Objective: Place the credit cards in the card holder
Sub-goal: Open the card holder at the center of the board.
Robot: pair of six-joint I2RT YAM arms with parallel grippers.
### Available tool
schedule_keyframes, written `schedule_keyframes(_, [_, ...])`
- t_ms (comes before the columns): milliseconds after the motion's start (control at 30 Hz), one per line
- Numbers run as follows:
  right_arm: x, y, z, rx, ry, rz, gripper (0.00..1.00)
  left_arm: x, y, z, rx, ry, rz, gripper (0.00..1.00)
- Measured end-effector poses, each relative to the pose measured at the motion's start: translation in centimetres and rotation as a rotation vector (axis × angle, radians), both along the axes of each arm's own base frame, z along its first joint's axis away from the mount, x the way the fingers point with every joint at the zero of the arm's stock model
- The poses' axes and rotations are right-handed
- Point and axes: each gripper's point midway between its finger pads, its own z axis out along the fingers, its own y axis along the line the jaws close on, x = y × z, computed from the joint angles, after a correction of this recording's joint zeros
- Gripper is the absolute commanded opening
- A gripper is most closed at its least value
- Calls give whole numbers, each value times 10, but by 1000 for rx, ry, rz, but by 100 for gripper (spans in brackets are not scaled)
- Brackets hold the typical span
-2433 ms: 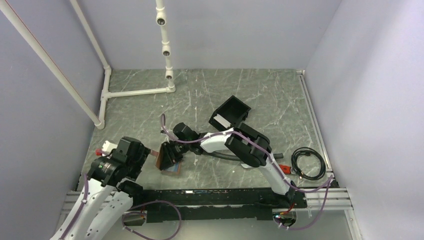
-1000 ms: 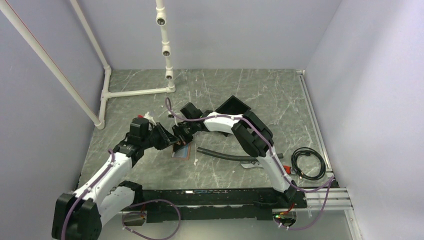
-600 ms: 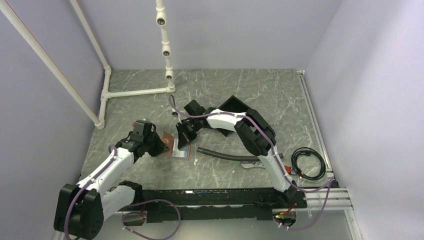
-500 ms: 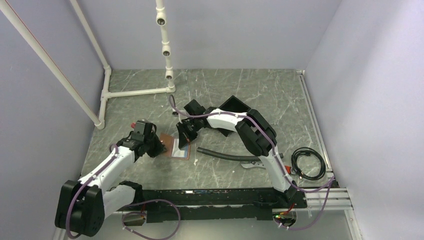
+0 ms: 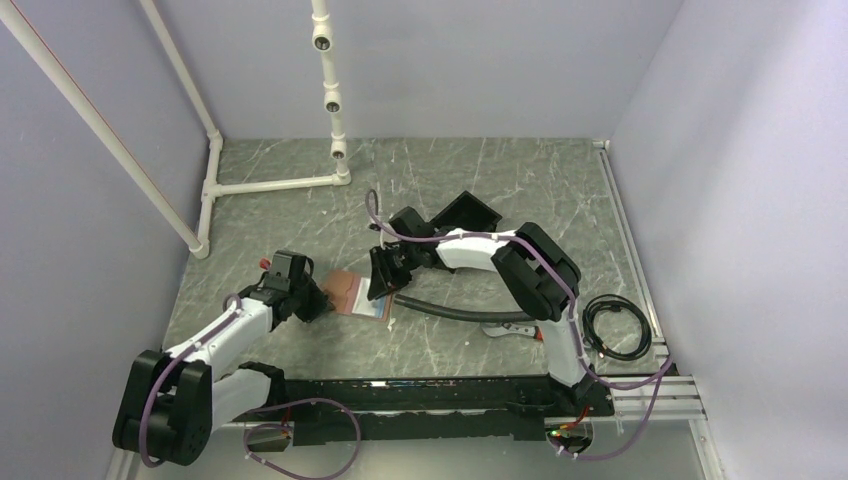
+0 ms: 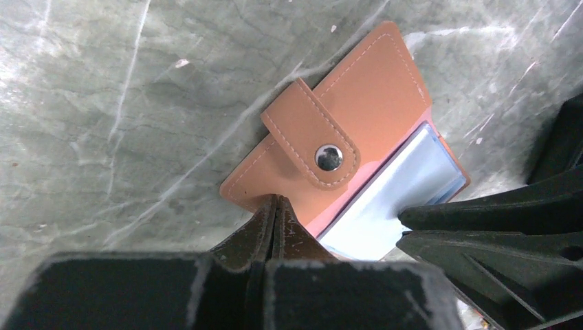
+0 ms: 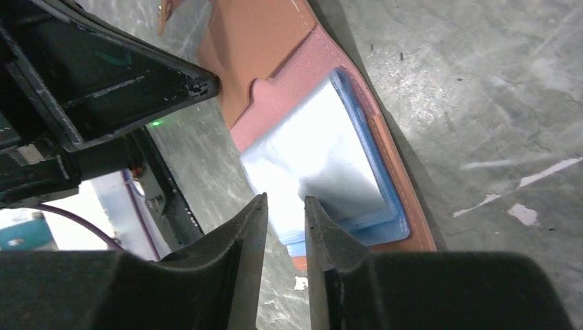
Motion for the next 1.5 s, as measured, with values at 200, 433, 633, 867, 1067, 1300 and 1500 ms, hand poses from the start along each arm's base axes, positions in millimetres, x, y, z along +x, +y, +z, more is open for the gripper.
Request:
schedule_keyframes(200, [8, -6, 4, 39, 31, -60, 37, 3, -6, 0, -45, -25, 10, 0])
schedule_keyframes(433, [8, -11, 7, 43, 29, -82, 38, 4, -8, 1, -61, -38, 9, 0])
schedule_keyframes(633, [8, -12, 6, 44, 31, -88, 38, 4, -9, 0, -66, -38, 10, 0])
schedule_keyframes(867, [4, -18, 7, 43, 28, -94, 40, 4, -9, 0, -67, -39, 10, 0])
schedule_keyframes(1067, [2, -20, 6, 41, 31, -97, 40, 4, -9, 0, -67, -39, 10, 0])
schedule_keyframes(1300, [2, -19, 7, 51, 33, -96, 39, 4, -9, 0, -68, -39, 9, 0])
schedule_keyframes(1500, [4, -16, 9, 64, 35, -92, 37, 4, -11, 0, -82, -43, 6, 0])
